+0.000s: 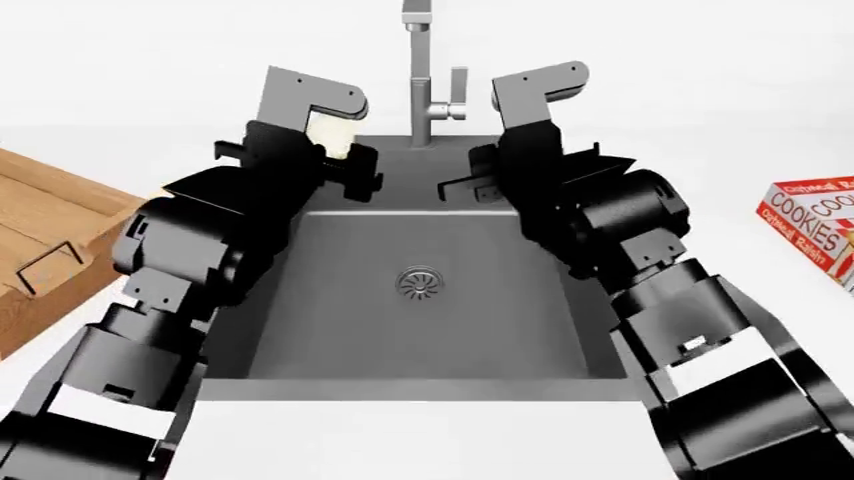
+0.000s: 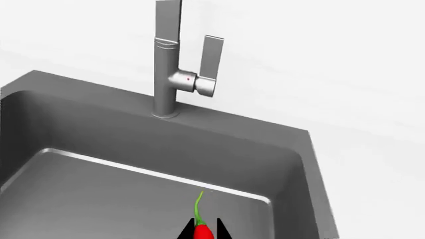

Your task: Pick up the fruits and vegetables and place them in the sink. Turn on the sink faucet to wash them. Then turn the sink off and put them in the tray.

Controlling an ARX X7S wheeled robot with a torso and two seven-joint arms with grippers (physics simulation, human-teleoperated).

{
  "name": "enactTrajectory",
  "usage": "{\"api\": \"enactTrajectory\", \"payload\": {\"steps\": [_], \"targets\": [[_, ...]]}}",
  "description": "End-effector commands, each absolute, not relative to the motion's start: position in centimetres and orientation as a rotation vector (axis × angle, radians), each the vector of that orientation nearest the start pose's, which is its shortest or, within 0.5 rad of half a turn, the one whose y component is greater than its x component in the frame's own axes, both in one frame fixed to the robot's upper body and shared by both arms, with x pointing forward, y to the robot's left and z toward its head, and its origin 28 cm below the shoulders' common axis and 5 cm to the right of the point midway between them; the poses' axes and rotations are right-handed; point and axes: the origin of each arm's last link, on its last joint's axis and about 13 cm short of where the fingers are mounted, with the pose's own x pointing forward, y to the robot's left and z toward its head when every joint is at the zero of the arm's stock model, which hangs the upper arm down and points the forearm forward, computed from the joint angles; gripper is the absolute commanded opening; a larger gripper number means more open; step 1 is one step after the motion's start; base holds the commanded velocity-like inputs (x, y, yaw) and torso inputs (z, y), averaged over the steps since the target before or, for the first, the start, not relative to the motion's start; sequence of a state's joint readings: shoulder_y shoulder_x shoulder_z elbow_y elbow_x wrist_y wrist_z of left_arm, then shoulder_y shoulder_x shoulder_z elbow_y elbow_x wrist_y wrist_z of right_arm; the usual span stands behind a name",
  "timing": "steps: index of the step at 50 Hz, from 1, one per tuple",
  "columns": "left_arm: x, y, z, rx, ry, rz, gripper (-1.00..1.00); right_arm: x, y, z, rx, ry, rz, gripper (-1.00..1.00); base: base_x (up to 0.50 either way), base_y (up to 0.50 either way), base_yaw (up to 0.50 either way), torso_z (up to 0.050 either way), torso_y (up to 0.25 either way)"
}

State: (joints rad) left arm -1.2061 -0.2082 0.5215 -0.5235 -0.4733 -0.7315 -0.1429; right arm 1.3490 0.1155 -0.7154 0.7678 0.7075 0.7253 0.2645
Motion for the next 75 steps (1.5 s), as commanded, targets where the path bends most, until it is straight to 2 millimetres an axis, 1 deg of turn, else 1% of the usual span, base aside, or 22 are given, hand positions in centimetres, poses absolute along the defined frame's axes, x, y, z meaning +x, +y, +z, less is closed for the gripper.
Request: {"api": "enactTrajectory", "payload": {"steps": [1, 6, 10, 22, 33, 37, 41, 42, 46, 47, 55, 58, 60, 64, 67, 71, 75], "targets": [[40.0, 19.5, 22.5, 0.244, 0.172, -0.122, -1.00, 41.3, -5.5, 21.6, -0.215, 0.340, 0.117, -1.00, 0.50, 0.00, 0.00, 0.000, 0.000], [40.0, 19.4, 22.3, 0.251, 0.177, -0.126, -1.00, 41.3, -5.3, 21.1, -0.222, 0.348, 0.123, -1.00, 0.47, 0.00, 0.00, 0.000, 0.002], [40.0, 19.4, 21.7, 0.257, 0.192, -0.130, -1.00, 41.3, -5.1, 20.3, -0.229, 0.353, 0.131, -1.00, 0.00, 0.00, 0.00, 0.002, 0.003], [39.9, 18.8, 18.4, 0.276, 0.258, -0.153, -1.00, 41.1, -4.6, 16.7, -0.231, 0.422, 0.153, -1.00, 0.00, 0.00, 0.00, 0.000, 0.000], [40.2, 18.2, 15.3, 0.281, 0.330, -0.162, -1.00, 40.5, -4.3, 14.5, -0.213, 0.470, 0.171, -1.00, 0.00, 0.00, 0.00, 0.000, 0.001], [40.3, 18.1, 14.9, 0.276, 0.353, -0.162, -1.00, 40.2, -4.3, 13.8, -0.211, 0.491, 0.176, -1.00, 0.00, 0.00, 0.00, 0.000, 0.000], [40.4, 18.1, 14.9, 0.271, 0.366, -0.162, -1.00, 40.0, -4.2, 13.4, -0.213, 0.507, 0.184, -1.00, 0.00, 0.00, 0.00, 0.000, 0.003], [40.4, 18.1, 15.0, 0.269, 0.368, -0.161, 1.00, 40.0, -4.2, 13.3, -0.212, 0.510, 0.185, -1.00, 0.00, 0.00, 0.00, 0.000, 0.000], [40.5, 18.2, 15.0, 0.261, 0.371, -0.158, 1.00, 39.9, -4.2, 13.2, -0.210, 0.524, 0.195, -1.00, 0.00, 0.00, 0.00, 0.000, 0.000], [40.5, 18.2, 15.0, 0.260, 0.371, -0.158, 1.00, 39.9, -4.1, 13.2, -0.210, 0.526, 0.201, 1.00, 0.00, 0.00, 0.00, 0.000, 0.000], [40.5, 18.3, 15.3, 0.249, 0.367, -0.165, 1.00, 39.9, -3.8, 13.4, -0.205, 0.521, 0.238, 1.00, 0.00, 0.00, 0.00, 0.000, 0.000], [40.4, 18.3, 15.5, 0.242, 0.358, -0.169, 1.00, 40.0, -3.7, 13.9, -0.192, 0.507, 0.241, 1.00, 0.00, 0.00, 0.00, 0.000, 0.000], [40.4, 18.3, 16.0, 0.229, 0.335, -0.173, 1.00, 40.3, -3.7, 14.5, -0.177, 0.489, 0.246, 1.00, 0.00, 0.00, 0.00, 0.000, 0.000], [40.1, 18.5, 18.1, 0.177, 0.257, -0.187, 1.00, 41.0, -3.9, 16.4, -0.121, 0.434, 0.238, 1.00, 0.00, 0.00, 0.00, 0.003, 0.000], [39.6, 19.1, 20.4, 0.123, 0.175, -0.182, 1.00, 41.5, -4.3, 18.3, -0.083, 0.379, 0.223, 1.00, 0.00, 0.00, 0.00, 0.000, 0.000], [38.6, 20.1, 22.8, 0.076, 0.067, -0.132, 1.00, 40.9, -5.2, 20.9, -0.067, 0.300, 0.171, 1.00, 0.00, 0.00, 0.00, 0.000, 0.000], [36.8, 21.3, 24.5, 0.051, -0.022, -0.105, 1.00, 40.2, -5.8, 23.2, -0.101, 0.224, 0.093, 1.00, 0.00, 0.00, 0.00, 0.000, 0.000]]}}
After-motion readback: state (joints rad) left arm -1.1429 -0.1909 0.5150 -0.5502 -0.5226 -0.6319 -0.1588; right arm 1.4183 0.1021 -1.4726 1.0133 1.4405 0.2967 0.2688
